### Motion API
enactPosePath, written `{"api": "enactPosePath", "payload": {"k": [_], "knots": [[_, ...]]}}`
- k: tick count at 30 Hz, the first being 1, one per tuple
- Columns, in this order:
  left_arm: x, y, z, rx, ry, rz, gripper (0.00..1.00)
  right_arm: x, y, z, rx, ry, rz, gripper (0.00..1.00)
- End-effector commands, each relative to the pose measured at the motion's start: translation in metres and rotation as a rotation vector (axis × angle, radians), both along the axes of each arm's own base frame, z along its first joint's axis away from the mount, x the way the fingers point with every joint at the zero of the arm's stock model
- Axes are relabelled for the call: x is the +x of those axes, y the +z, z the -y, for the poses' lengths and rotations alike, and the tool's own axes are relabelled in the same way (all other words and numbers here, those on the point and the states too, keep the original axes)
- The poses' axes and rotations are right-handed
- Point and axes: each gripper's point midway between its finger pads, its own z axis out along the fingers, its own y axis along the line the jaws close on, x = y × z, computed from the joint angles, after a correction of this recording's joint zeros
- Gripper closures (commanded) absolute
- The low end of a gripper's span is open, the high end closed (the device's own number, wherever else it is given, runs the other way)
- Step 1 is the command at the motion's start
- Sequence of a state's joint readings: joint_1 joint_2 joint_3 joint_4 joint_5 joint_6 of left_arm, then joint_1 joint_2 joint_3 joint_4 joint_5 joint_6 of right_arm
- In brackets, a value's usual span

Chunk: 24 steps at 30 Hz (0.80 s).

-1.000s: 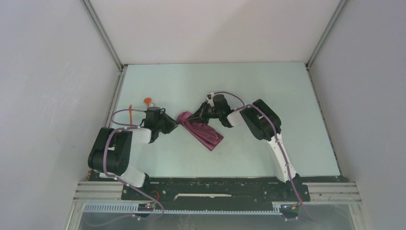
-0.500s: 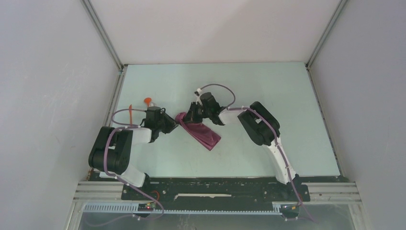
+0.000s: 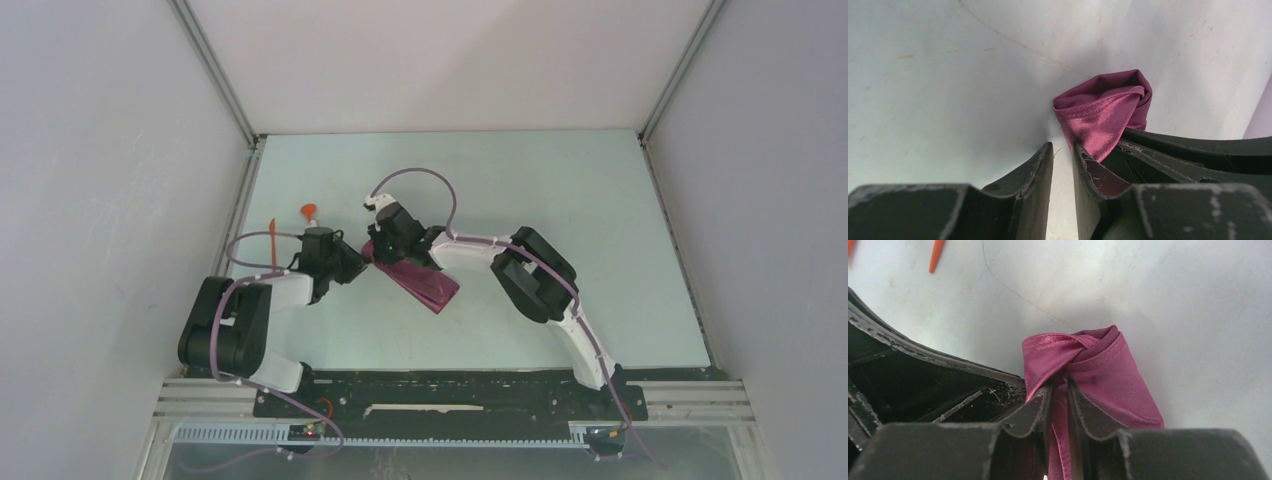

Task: Fold the napkin into a case and place the utensils inside
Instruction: Stuff the top corner of the smaller-rectangle-folded napkin into the folded napkin.

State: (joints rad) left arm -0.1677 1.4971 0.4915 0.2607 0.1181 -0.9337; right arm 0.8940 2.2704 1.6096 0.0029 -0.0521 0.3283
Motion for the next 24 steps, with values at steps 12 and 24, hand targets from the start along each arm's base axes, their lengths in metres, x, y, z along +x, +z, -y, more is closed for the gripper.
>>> {"api": "enactPosePath", "payload": {"k": [12, 24], "knots": [[-0.025, 0.016, -0.023, 0.040, 0.018, -0.027, 0.69, 0.002, 0.049, 0.015, 0.438, -0.001, -0.324, 0.62], [-0.020, 0.027, -0.022, 0.045, -0.005, -0.005, 0.68, 0.004, 0.027, 0.009, 0.555, 0.030, -0.499, 0.82]]}}
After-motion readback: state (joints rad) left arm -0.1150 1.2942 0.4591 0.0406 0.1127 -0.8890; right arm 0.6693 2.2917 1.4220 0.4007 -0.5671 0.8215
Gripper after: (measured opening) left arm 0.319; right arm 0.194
